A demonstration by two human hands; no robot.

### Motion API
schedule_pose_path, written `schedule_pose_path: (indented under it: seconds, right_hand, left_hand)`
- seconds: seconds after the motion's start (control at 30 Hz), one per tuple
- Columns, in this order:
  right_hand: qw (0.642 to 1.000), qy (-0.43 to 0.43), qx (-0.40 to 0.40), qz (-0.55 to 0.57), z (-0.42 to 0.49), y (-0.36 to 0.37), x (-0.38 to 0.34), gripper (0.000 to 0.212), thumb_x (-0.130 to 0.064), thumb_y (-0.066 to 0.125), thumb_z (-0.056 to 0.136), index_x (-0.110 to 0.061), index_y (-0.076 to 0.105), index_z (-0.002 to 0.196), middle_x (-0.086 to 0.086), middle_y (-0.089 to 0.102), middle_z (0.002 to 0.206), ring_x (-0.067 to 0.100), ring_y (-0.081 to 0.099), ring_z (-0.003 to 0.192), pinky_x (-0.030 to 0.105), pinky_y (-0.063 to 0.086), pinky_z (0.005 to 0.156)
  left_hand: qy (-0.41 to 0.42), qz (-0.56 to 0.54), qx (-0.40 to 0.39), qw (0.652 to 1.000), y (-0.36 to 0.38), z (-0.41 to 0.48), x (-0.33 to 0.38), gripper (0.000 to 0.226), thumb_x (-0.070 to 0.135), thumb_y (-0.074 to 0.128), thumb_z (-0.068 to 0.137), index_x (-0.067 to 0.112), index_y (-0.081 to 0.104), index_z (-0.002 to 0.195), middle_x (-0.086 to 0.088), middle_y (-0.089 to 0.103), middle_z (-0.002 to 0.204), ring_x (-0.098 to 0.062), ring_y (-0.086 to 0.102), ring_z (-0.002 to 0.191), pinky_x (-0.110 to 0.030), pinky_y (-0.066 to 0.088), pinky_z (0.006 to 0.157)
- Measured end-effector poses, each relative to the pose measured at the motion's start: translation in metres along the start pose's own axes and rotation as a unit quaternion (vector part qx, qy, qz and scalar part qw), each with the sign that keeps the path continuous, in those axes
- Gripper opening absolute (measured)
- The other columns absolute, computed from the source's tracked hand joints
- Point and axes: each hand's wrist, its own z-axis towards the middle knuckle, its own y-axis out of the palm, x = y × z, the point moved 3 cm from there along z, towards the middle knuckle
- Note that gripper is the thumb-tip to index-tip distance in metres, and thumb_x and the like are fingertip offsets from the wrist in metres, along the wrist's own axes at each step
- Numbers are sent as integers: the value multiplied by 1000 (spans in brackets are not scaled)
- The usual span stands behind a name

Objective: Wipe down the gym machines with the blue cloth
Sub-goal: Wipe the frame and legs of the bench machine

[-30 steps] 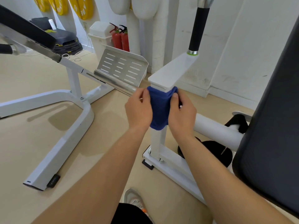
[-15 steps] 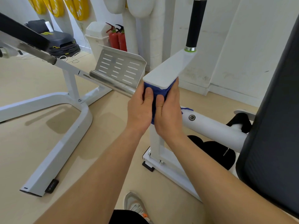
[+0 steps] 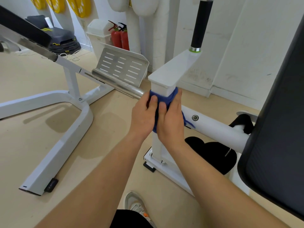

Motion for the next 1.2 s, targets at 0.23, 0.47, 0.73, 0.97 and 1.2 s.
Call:
schedule_pose_path:
  seconds: [0.23,0.47,0.73,0.97,1.2]
  right_hand:
    - [997,-32,71,-23,9,8,2,67,-47,37,96,-18,21,153,0,40,152,16,49,131,40,47,103]
    - [997,-19,80,1,-14,23,44,73,-28,50,102,-15,6,159,-5,22,162,8,24,147,18,28,115]
    - [969,-21,124,-212,-31,7,30,57,-30,54,99,-13,37,151,10,29,155,27,31,139,42,38,111]
    - [980,5,160,-114,-38,26,38,55,-23,51,102,-12,32,153,6,34,148,12,40,129,7,33,95]
    - [971,10,214,-110,-53,43,83,48,-26,51,100,-4,49,142,9,49,130,11,50,116,2,31,96]
  left_hand:
    - [32,2,0,999,1,4,-7,20,23,44,102,21,64,105,8,70,88,-8,64,80,-21,49,70]
    - [-10,44,-70,997,-2,-7,-50,34,20,48,102,38,55,75,20,57,57,2,48,52,-15,35,54]
    - [9,40,-83,996,-12,-5,-43,17,22,54,99,22,70,94,19,65,68,-1,56,66,-21,43,63]
    - [21,80,-91,992,-11,-3,-45,15,23,54,99,19,67,94,13,64,70,1,56,62,-12,39,60]
    - [47,115,-76,989,-3,-8,-87,26,19,53,99,28,61,76,15,60,61,-3,55,59,-11,37,56]
